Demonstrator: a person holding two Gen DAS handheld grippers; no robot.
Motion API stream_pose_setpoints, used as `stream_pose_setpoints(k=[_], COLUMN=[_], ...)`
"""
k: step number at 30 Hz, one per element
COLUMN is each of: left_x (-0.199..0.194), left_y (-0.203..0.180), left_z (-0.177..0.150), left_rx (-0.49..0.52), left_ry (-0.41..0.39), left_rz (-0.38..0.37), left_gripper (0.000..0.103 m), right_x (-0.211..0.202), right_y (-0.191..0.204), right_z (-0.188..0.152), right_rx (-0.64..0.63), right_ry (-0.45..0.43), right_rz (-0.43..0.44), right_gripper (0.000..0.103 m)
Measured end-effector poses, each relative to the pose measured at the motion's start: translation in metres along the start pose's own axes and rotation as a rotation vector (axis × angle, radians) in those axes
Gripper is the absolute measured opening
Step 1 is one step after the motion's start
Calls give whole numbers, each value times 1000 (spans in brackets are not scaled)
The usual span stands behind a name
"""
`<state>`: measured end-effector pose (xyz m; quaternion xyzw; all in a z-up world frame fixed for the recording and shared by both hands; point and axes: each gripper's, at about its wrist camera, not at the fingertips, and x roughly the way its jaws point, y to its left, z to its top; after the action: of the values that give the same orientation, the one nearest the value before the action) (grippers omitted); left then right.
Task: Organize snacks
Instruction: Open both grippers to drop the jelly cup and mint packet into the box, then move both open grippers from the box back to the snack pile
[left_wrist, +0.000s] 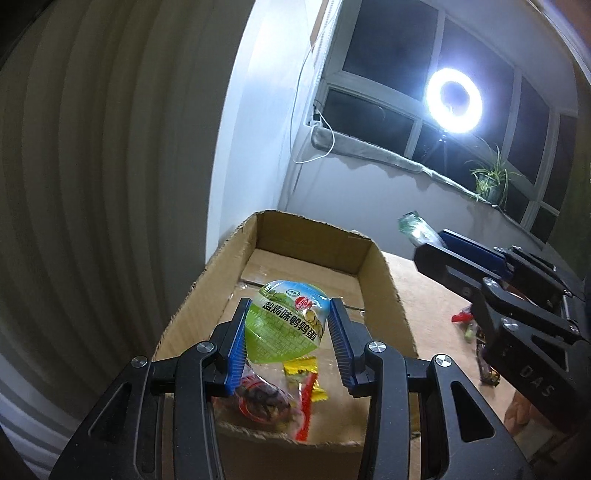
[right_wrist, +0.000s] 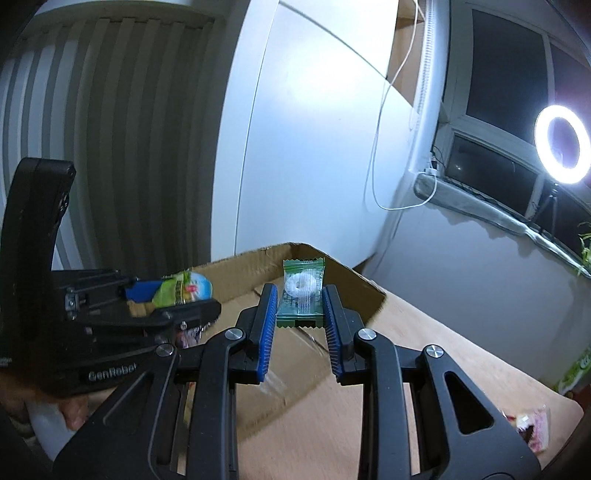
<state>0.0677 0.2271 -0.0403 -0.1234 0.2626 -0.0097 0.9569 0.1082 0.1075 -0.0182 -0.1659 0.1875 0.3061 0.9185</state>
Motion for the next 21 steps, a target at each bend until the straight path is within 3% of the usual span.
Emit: stream_pose_setpoints(k=[4, 5, 6, 8, 11, 21], left_x=[7, 8, 7, -2, -12, -39], left_y=[3, 3, 1, 1, -1, -5], left_z=[1, 2, 2, 4, 7, 11], left_rx=[-4, 0, 4, 6, 22, 28], left_ry=[30, 40, 40, 10, -18, -54], left_rz=[31, 53, 70, 105, 130, 140], left_gripper=[41, 48, 65, 78, 79, 79], right_x=[18, 24, 30, 33, 29, 2], right_y=[-1, -2, -2, -7, -14, -14], right_z=[-1, -2, -3, -8, -14, -23], right_rx=[6, 9, 12, 34, 69, 89], right_ry=[14, 25, 46, 51, 49, 57], right_rz=[13, 15, 18, 6, -8, -17], right_gripper=[26, 27, 30, 44, 50, 50])
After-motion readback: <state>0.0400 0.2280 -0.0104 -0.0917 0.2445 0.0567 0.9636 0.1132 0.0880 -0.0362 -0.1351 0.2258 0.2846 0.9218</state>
